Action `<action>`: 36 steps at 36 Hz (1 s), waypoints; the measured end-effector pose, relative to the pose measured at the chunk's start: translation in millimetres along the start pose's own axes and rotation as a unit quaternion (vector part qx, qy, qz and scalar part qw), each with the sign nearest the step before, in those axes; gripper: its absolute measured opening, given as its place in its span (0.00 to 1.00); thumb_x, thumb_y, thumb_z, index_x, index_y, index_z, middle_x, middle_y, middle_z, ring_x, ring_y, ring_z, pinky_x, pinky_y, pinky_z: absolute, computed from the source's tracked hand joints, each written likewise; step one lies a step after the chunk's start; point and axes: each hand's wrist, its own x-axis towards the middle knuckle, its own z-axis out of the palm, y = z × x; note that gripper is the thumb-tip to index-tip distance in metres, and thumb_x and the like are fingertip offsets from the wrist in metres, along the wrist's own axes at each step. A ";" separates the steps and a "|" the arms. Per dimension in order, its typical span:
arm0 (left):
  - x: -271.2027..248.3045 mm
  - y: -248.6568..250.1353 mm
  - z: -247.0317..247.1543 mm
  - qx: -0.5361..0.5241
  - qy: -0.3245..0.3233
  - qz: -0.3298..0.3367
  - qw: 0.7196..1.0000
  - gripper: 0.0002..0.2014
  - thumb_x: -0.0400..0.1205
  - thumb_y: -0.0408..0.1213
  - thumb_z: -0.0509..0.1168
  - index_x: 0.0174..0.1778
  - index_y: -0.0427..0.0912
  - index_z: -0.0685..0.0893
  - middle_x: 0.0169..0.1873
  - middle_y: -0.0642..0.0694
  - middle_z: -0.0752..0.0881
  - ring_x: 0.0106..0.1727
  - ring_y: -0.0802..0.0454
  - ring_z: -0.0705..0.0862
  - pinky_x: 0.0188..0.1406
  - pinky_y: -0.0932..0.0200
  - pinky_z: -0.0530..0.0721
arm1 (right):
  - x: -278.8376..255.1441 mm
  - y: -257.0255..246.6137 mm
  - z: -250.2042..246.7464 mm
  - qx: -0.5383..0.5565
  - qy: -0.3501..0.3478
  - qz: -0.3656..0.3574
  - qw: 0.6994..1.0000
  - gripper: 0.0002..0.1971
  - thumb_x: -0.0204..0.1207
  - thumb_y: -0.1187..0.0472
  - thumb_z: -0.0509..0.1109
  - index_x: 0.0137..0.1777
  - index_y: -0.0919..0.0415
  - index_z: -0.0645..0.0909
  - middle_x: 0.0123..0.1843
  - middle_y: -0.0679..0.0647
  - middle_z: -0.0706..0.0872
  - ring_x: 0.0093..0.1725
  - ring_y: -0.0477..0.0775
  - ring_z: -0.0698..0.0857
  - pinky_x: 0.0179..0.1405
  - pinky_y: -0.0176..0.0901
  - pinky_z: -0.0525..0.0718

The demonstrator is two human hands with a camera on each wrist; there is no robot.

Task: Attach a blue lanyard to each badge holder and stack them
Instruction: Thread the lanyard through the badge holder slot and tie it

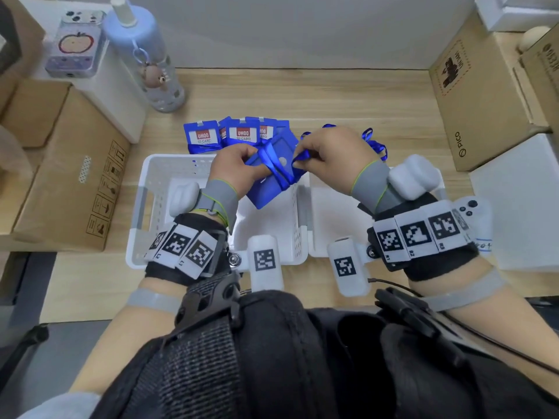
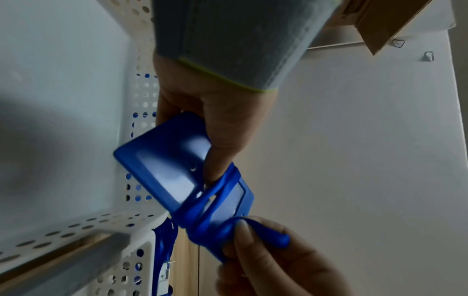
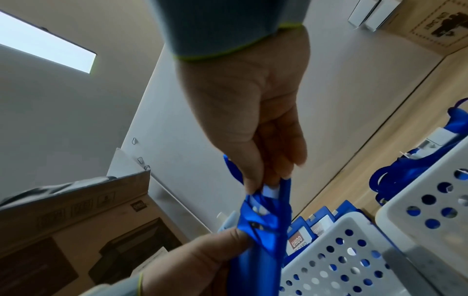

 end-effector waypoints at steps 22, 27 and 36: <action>-10.2 19.7 7.1 -0.126 0.031 -0.030 0.991 0.08 0.69 0.39 0.68 0.30 0.44 0.74 0.29 0.46 0.77 0.36 0.48 0.76 0.39 0.51 0.75 | 6.0 -16.3 17.5 0.215 0.067 0.006 0.974 0.16 0.66 0.65 0.71 0.44 0.57 0.64 0.37 0.49 0.78 0.39 0.58 0.75 0.43 0.51 0.77; -11.9 8.9 16.4 -0.139 0.024 -0.064 0.988 0.12 0.80 0.27 0.63 0.31 0.42 0.72 0.27 0.44 0.74 0.28 0.51 0.71 0.29 0.58 0.70 | 6.5 -12.2 27.8 0.130 0.021 -0.021 0.991 0.22 0.59 0.58 0.78 0.49 0.52 0.70 0.40 0.45 0.72 0.48 0.57 0.71 0.48 0.44 0.65; -16.4 3.7 21.6 -0.124 0.025 -0.107 0.986 0.13 0.81 0.26 0.60 0.31 0.42 0.73 0.26 0.45 0.75 0.23 0.56 0.74 0.25 0.63 0.73 | 6.0 1.6 41.9 0.156 0.022 -0.060 0.986 0.11 0.70 0.55 0.73 0.45 0.61 0.78 0.32 0.40 0.72 0.45 0.52 0.67 0.43 0.40 0.56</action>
